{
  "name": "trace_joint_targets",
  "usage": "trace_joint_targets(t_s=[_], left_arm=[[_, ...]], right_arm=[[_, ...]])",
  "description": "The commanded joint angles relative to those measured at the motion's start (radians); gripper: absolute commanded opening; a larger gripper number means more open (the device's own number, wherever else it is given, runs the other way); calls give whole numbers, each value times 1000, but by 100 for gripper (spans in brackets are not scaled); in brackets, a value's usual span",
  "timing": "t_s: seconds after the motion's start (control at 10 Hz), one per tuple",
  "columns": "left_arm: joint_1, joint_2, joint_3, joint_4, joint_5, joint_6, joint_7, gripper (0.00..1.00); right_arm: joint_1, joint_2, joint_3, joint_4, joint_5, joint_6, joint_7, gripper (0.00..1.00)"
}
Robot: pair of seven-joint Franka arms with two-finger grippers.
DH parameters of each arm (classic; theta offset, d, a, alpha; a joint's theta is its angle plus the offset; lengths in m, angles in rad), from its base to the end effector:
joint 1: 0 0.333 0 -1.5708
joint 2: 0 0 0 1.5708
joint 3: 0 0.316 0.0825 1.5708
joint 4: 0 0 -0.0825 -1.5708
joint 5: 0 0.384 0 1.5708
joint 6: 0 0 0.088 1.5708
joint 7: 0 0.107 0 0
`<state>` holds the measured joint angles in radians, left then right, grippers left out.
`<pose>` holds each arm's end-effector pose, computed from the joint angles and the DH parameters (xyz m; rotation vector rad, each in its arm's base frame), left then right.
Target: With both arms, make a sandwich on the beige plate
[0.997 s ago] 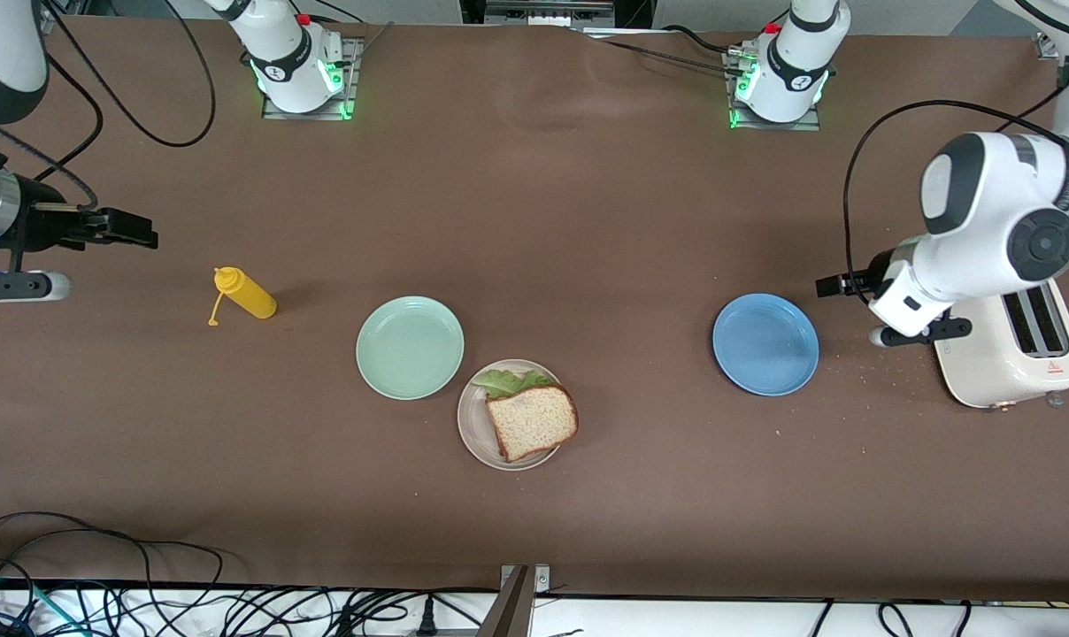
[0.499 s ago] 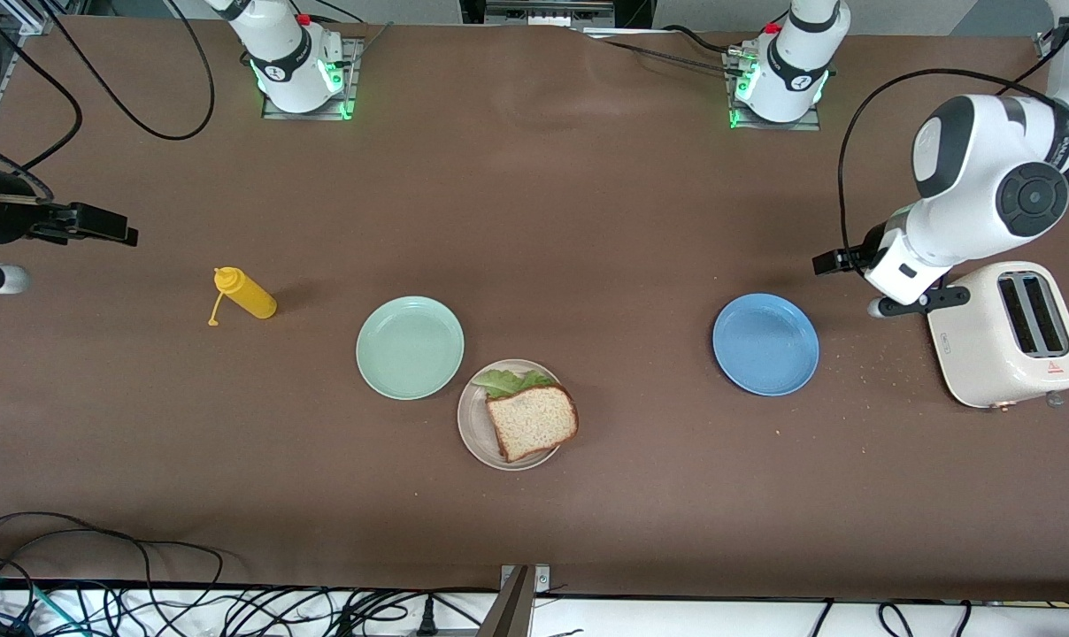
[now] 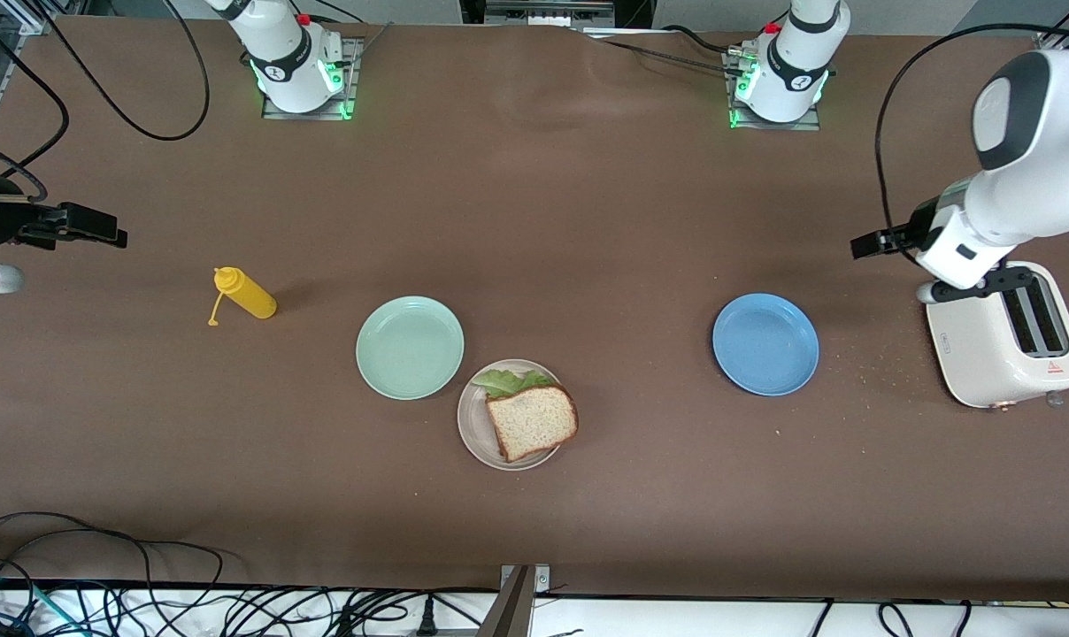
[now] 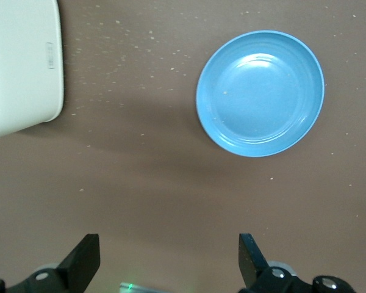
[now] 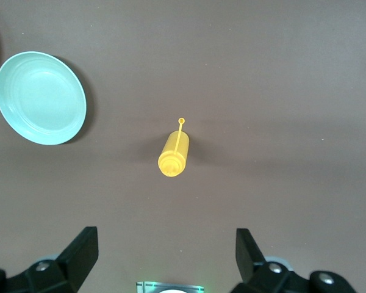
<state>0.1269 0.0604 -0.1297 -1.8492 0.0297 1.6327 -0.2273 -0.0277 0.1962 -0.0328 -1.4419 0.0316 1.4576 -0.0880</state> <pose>0.5464 0.0027 0.4669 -3.0421 -0.3324 0.4190 0.5978 -0.0307 0.5624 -3.0905 -0.0437 0.2759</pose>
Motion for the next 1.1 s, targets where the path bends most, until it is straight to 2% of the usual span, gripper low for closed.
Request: trace_joint_targets(t_s=[0.0, 0.1, 0.4, 1.0], left_arm=[[-1, 32, -27, 196, 38, -195, -14, 100], [-1, 32, -30, 294, 38, -290, -8, 100], [13, 35, -24, 361, 32, -303, 3, 100], [8, 39, -21, 328, -7, -214, 152, 100]], right_arm=[[-1, -3, 7, -28, -16, 17, -10, 100], [-1, 2, 7, -26, -16, 17, -6, 100], [2, 12, 8, -17, -12, 18, -3, 100], [2, 20, 8, -5, -7, 18, -4, 100]])
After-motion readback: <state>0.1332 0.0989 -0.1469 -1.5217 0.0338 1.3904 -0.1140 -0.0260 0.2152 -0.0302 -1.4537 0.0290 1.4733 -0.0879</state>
